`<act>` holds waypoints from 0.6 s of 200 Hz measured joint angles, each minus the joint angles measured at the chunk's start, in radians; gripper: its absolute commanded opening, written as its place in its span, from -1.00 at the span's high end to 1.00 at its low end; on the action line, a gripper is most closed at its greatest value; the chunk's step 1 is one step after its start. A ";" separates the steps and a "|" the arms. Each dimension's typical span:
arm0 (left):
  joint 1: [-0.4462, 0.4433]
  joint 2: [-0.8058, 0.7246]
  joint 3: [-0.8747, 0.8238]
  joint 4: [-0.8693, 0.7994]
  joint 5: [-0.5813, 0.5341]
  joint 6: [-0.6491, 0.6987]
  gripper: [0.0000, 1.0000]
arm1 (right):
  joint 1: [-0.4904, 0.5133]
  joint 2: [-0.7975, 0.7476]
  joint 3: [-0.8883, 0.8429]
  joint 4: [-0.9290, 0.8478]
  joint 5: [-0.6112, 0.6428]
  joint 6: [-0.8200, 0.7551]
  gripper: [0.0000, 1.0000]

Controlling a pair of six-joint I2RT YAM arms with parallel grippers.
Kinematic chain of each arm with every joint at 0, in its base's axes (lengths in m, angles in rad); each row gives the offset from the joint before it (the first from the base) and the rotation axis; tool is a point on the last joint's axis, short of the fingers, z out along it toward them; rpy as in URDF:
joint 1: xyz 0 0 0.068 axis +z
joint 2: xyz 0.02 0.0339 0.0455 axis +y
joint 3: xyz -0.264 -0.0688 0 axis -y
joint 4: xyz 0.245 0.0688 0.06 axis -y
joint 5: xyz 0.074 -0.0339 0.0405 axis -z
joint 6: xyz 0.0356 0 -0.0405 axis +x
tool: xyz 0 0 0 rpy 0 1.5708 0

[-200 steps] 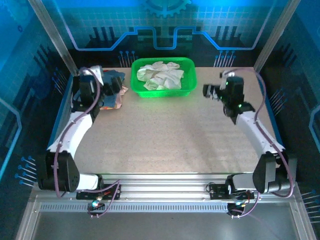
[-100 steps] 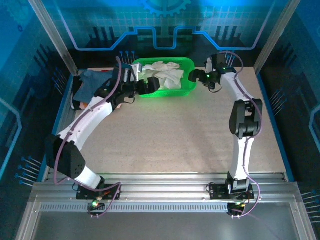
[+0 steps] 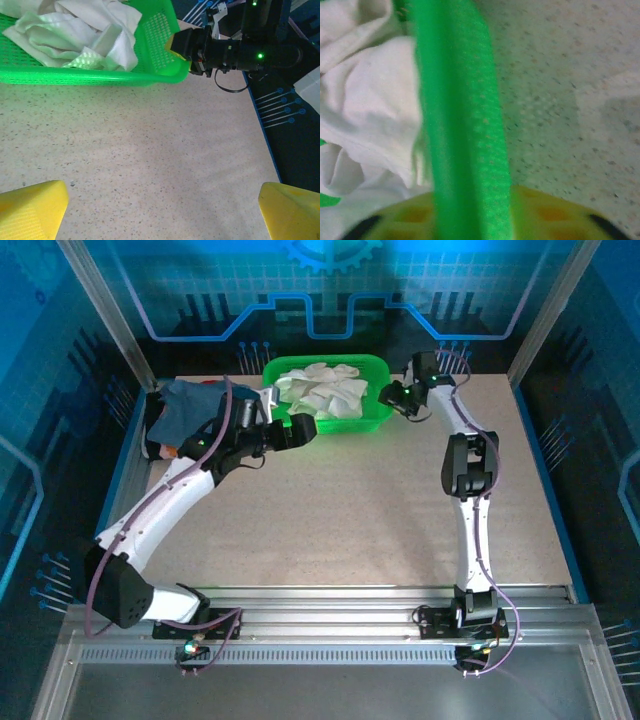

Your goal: Fold and stack the t-shirts

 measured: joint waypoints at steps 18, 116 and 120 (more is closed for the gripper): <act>-0.001 0.060 0.077 -0.031 -0.028 0.003 -0.98 | 0.013 -0.053 -0.084 0.034 0.007 0.004 0.95; -0.077 0.773 0.691 -0.358 -0.130 0.056 -0.98 | 0.078 -0.813 -1.152 0.236 0.078 0.090 1.00; -0.086 0.799 0.708 -0.377 -0.132 0.056 -0.98 | 0.086 -0.840 -1.184 0.242 0.081 0.096 1.00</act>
